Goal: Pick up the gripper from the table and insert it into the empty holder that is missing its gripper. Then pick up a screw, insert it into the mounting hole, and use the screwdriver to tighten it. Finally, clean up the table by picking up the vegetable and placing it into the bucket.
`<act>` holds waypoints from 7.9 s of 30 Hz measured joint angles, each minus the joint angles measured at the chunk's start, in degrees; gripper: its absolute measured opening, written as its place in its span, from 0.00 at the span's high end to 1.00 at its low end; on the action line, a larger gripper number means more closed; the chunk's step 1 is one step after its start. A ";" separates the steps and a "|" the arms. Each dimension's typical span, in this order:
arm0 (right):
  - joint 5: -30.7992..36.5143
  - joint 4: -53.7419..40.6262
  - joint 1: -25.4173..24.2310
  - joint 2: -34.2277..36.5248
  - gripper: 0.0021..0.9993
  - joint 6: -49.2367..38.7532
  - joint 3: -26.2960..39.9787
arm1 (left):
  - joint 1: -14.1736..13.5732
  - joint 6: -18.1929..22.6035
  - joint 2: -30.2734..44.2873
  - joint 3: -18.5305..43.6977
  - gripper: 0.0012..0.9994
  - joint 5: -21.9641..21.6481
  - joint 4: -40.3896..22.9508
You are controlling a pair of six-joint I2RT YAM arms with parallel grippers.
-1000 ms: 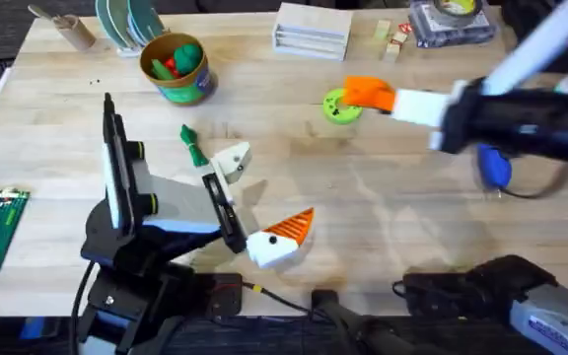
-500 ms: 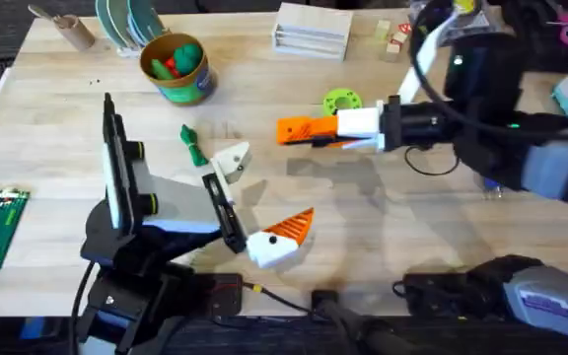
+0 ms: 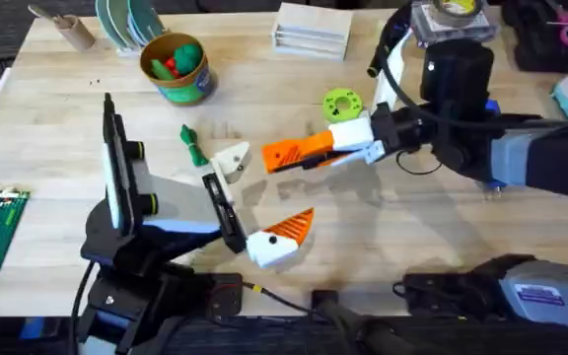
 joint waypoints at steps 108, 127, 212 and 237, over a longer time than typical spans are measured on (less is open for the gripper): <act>7.26 13.64 12.41 19.04 0.81 8.33 13.88 | 1.18 -1.11 0.01 -0.07 0.01 -6.06 0.25; 1.83 13.26 7.22 20.22 0.10 4.83 13.90 | -0.17 -0.02 -0.01 -0.04 0.01 -0.82 -0.07; 67.60 -52.51 2.62 18.01 0.09 -48.07 36.13 | -0.17 -0.02 0.01 -0.04 0.01 0.01 -0.15; 81.09 -53.64 7.84 18.01 0.09 -44.85 36.13 | -0.17 -0.01 0.01 -0.04 0.01 0.01 -0.15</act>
